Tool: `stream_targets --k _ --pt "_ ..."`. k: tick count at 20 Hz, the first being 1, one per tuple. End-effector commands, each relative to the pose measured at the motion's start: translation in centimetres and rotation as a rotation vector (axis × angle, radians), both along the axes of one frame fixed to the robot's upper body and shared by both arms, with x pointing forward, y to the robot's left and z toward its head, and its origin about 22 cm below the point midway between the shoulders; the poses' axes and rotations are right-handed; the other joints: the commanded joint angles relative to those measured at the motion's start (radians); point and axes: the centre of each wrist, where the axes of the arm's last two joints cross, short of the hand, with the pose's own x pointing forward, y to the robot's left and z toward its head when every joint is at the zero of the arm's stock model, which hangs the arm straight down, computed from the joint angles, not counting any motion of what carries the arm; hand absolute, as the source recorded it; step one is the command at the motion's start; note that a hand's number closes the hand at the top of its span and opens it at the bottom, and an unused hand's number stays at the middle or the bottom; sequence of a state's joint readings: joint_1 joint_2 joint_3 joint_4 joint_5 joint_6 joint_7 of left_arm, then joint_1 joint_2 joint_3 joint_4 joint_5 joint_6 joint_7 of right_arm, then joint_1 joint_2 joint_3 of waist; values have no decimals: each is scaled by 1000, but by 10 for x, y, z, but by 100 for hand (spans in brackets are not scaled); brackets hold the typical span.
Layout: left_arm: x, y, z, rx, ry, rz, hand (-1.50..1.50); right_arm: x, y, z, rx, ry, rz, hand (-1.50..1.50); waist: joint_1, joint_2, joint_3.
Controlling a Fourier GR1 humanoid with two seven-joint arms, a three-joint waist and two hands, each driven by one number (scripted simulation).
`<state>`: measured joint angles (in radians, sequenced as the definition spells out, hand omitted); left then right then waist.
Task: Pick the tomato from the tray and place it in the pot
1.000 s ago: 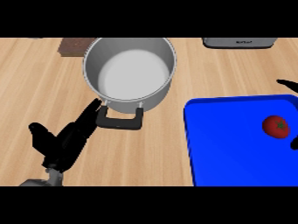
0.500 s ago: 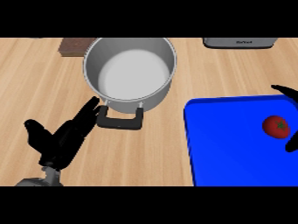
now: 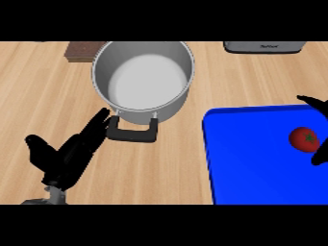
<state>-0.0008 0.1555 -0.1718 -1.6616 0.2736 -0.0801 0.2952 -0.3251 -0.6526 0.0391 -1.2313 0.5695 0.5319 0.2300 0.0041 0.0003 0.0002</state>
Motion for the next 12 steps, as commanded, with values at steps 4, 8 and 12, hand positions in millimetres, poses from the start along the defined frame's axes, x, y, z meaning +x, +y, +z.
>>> stream_targets --k 4,8,12 --pt "3 -4 -24 11 15 4 0 6 8 -25 -16 19 2 -150 -1 1 0" --pt "3 11 7 -7 0 10 0 2 -14 -16 -23 21 -9 -150 -1 0 0" --pt "-7 1 5 16 -4 -6 0 13 -2 -53 24 16 -23 150 5 1 0"
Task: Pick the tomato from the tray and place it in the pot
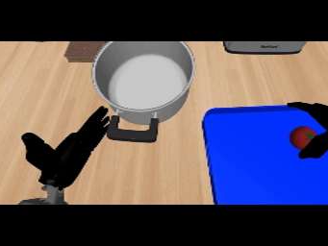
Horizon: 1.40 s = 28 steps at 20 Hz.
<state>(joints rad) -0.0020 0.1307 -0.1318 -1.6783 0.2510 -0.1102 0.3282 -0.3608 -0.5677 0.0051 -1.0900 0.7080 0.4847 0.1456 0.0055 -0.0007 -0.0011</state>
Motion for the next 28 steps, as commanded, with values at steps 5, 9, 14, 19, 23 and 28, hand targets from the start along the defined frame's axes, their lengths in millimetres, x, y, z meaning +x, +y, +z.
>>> stream_targets --k 5,9,14,19,23,28 --pt "-5 -12 14 -1 10 -14 0 0 5 -17 114 -24 105 150 1 0 1" --pt "6 -19 -24 -11 -7 -6 0 8 9 -6 94 -42 130 150 -3 2 1" --pt "-6 4 -10 0 16 26 0 -22 122 -32 102 -79 112 150 -20 -10 -2" --pt "-10 4 -25 -8 -1 16 0 -50 193 -24 89 -102 98 150 -11 -4 0" --pt "-6 -5 -17 5 -7 10 0 -87 225 0 30 -147 103 150 -12 -4 0" --pt "20 -10 -1 5 -9 3 0 -84 223 20 -17 -284 38 150 -10 0 1"
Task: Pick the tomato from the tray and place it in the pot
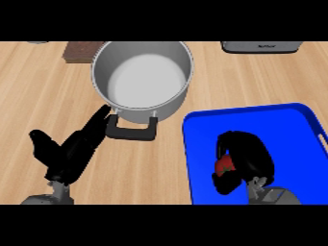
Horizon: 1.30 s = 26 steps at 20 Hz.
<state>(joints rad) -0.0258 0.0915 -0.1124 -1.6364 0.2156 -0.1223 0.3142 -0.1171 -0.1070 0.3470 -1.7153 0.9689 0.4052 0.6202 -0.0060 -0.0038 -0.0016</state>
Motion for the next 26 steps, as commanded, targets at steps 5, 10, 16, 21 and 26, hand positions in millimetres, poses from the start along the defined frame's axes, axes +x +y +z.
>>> stream_targets --k 5,10,16,21,26 --pt "-1 6 9 -20 10 10 0 -27 -5 88 -2 -339 -133 150 -5 -2 1" --pt "-4 -6 -2 -1 -3 3 0 -48 7 143 84 -488 -56 150 2 1 1" --pt "4 -4 4 5 10 -2 0 -40 21 196 221 -618 56 150 11 3 1" --pt "-8 -2 3 -6 3 -14 0 -10 31 240 301 -601 26 150 14 2 1" --pt "-5 4 6 19 -6 -14 0 33 71 261 292 -570 26 150 25 5 0"
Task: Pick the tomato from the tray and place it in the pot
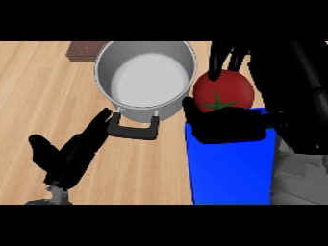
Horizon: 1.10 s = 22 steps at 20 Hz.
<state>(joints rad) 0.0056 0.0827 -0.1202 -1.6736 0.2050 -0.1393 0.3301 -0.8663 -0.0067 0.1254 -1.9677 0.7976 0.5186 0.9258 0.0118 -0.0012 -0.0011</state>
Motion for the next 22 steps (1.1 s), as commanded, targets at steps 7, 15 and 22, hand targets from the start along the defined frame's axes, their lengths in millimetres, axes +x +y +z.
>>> stream_targets --k 7,15,22 --pt "10 4 7 11 -12 -3 0 91 43 19 58 61 -1 150 12 6 0" --pt "9 6 11 -2 -10 -26 0 144 85 -24 0 82 19 150 36 11 0" --pt "9 -5 -8 10 -14 -32 0 175 94 -49 51 90 52 150 47 17 0"
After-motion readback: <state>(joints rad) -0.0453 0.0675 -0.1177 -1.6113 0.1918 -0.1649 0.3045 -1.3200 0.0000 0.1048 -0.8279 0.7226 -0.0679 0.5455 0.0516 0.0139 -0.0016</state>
